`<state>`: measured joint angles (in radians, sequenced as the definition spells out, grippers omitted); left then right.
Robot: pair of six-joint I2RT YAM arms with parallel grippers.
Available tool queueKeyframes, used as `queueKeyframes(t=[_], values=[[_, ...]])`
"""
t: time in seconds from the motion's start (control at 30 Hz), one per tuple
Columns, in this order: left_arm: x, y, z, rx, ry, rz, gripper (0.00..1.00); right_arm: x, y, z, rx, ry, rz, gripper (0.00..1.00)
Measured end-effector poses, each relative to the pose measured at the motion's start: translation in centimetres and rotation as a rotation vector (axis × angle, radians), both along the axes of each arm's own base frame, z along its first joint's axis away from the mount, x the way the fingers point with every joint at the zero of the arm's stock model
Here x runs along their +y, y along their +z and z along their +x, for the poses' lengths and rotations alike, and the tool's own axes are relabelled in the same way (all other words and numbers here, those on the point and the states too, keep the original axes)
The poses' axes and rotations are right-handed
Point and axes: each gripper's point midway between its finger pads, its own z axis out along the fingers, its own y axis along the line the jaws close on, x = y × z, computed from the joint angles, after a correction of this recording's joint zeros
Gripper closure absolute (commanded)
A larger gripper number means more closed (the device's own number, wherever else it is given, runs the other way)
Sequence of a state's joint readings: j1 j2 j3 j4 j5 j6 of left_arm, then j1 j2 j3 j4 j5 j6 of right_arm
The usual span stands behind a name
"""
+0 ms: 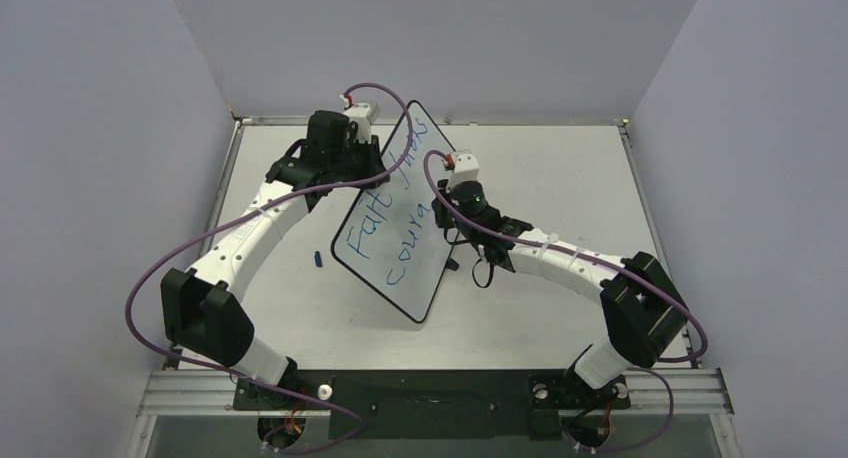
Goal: Write a sentence on the whiteboard
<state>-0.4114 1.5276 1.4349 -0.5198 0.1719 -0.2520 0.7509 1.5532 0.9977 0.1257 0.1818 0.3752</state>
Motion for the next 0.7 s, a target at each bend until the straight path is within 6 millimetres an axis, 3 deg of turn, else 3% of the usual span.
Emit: queueKeyframes(t=[0.33,0.7], values=[[0.0,0.1,0.0,-0.001,-0.001,-0.001,1.00,-1.7,0.5,1.3,0.002,-0.034,0.016,1.00],[0.0,0.1,-0.1,-0.003,-0.002,-0.001,1.00,-2.1,2.8,3.1,0.001,-0.028,0.132,1.00]])
